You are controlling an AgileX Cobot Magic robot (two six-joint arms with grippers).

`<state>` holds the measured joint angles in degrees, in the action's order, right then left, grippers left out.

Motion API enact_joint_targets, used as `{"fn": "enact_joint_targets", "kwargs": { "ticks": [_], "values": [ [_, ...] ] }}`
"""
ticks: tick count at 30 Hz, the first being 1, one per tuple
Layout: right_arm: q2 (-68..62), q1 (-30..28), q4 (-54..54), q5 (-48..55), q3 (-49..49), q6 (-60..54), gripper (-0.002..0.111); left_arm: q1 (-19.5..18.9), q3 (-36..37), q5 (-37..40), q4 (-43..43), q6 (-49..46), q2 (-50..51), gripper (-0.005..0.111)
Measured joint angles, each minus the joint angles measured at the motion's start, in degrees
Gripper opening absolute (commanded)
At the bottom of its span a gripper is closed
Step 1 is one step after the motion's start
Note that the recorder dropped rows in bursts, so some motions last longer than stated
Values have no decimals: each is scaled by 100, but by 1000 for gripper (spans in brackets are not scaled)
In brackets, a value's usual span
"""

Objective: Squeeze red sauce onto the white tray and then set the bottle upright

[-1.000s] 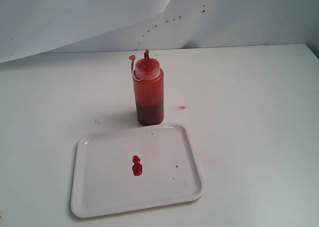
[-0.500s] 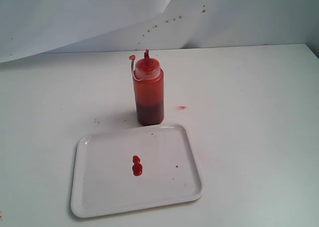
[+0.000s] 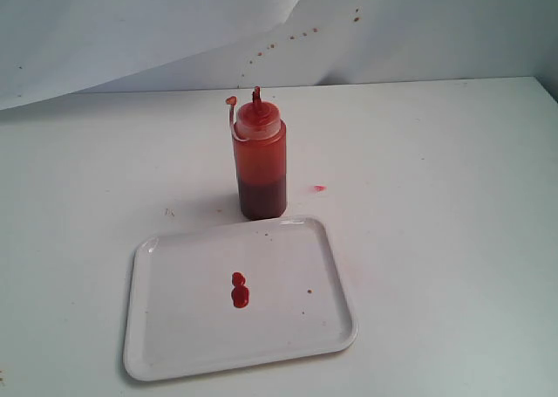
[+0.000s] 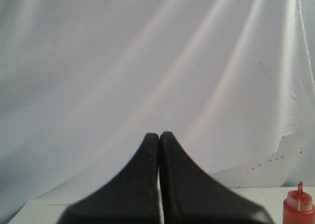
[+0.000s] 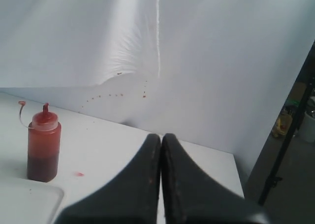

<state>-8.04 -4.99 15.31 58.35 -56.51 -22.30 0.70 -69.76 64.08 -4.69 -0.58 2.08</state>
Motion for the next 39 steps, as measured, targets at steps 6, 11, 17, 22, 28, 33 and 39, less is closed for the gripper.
{"fn": "enact_joint_targets", "kwargs": {
  "ticks": [6, 11, 17, 22, 28, 33, 39],
  "values": [
    [552, 0, -101, -101, 94, 0, 0, 0, -112, 58, -159, 0, -214, 0],
    [795, 23, -211, -189, 418, 0, 0, 0, -112, 58, -170, 106, -214, 0],
    [795, 451, -388, -145, 695, 0, 0, 0, -53, 70, -170, 119, -214, 0],
    [795, 634, -493, -157, 695, 0, 0, 0, 239, 44, -170, 130, -214, 0],
    [795, 634, -555, -756, 939, 142, 0, 0, 1248, -619, -103, 130, -214, 0],
    [795, 634, -637, -1476, 1791, 378, 0, 0, 2381, -1411, 222, 130, -204, 0],
    [785, 634, -678, -2398, 2969, 1170, 0, 0, 3923, -2588, 501, 142, -184, 0]
  ]
}}
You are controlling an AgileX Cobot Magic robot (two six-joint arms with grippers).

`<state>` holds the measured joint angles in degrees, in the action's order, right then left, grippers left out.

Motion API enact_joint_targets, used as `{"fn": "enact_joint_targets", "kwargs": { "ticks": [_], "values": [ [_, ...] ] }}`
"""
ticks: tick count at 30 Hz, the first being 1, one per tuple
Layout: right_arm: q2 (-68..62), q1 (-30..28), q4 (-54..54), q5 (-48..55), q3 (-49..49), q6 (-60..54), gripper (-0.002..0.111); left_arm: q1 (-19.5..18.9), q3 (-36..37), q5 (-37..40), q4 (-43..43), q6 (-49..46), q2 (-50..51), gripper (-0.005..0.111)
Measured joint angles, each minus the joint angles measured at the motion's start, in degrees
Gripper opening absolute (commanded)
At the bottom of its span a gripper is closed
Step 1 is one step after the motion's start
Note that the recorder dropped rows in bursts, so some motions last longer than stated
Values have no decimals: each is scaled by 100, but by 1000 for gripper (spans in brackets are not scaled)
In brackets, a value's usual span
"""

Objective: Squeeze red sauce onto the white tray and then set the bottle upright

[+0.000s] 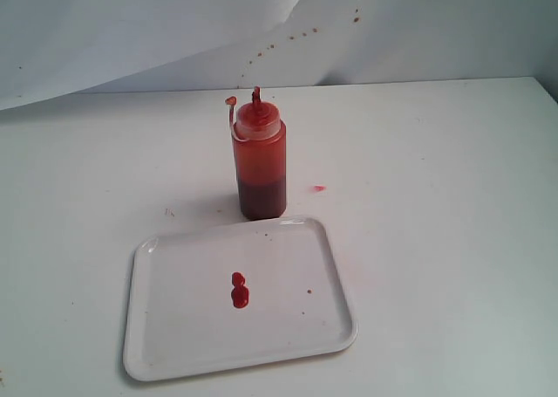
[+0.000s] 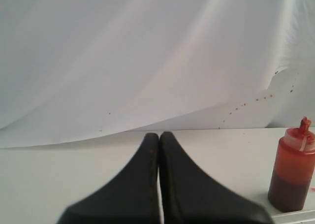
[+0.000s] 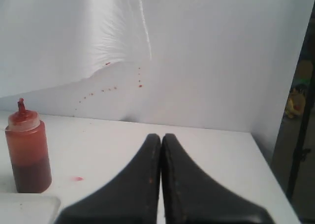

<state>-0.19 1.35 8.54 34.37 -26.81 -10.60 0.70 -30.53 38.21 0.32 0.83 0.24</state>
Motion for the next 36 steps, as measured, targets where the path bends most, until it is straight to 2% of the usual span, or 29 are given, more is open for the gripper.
{"fn": "enact_joint_targets", "kwargs": {
  "ticks": [6, 12, 17, 26, 36],
  "values": [
    [0, 0, -10, -991, 1099, 328, 0, 0, 1337, -1322, 137, 10, 4, 0],
    [0, 0, -10, -2564, 2043, 356, 0, 0, 2327, -2702, 137, 10, -7, 0],
    [-5, 0, -20, -3398, 2598, 164, 0, 0, 2932, -3410, -124, 10, -7, 0],
    [-5, 0, -20, -3236, 2661, -562, 0, 0, 3025, -3213, -239, 10, -7, 0],
    [-5, 0, -132, -2684, 2661, -702, 0, 0, 3025, -3216, -261, 10, -7, 0]
  ]
}}
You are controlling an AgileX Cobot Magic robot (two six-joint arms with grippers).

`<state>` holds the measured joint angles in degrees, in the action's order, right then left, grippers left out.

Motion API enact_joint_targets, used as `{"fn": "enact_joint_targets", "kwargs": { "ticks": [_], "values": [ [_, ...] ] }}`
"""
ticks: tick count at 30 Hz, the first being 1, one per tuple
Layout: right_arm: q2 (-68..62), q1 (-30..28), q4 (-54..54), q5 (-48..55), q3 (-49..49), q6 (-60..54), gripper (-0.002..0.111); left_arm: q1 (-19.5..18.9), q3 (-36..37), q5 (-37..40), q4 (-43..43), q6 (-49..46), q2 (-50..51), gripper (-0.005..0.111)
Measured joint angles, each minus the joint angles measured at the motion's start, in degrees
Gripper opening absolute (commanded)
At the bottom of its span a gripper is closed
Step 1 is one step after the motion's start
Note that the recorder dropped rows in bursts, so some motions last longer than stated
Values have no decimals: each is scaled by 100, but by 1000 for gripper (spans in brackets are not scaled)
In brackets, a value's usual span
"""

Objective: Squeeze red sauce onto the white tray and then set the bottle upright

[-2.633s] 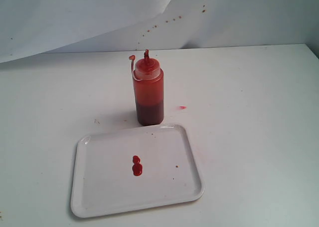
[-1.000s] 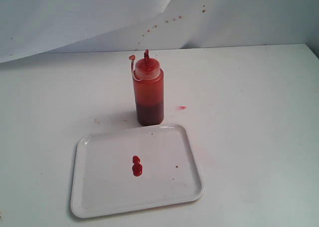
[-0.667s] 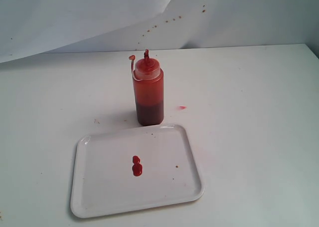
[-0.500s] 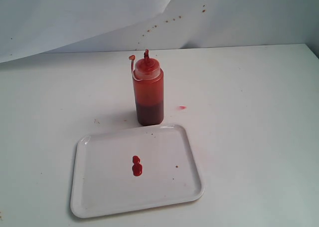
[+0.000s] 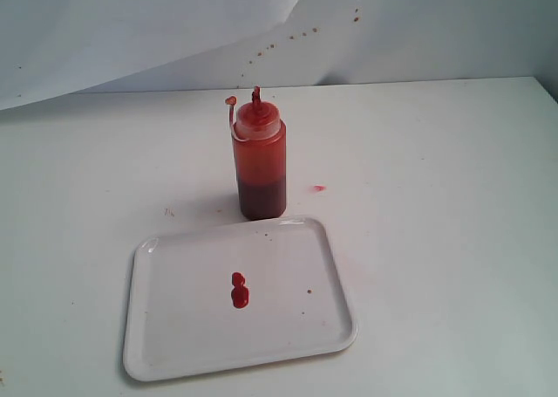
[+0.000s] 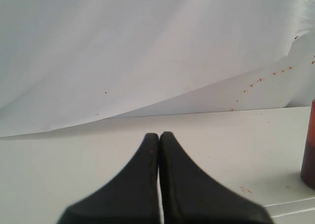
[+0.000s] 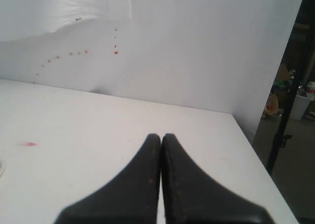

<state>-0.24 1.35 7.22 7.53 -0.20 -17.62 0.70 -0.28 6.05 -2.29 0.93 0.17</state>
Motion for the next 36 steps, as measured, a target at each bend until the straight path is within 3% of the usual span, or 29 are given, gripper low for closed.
{"fn": "enact_joint_targets", "kwargs": {
  "ticks": [14, 22, 36],
  "values": [
    [0, 0, -10, 195, 0, 30, 0, 0, 0, 5, 0, 0, 0, 0],
    [0, 0, -639, 228, 0, 922, 0, 0, 0, 5, 0, 0, 0, 0],
    [0, 0, -722, 349, 0, 1157, 0, 0, 0, 5, 0, 0, 0, 0]
  ]
}}
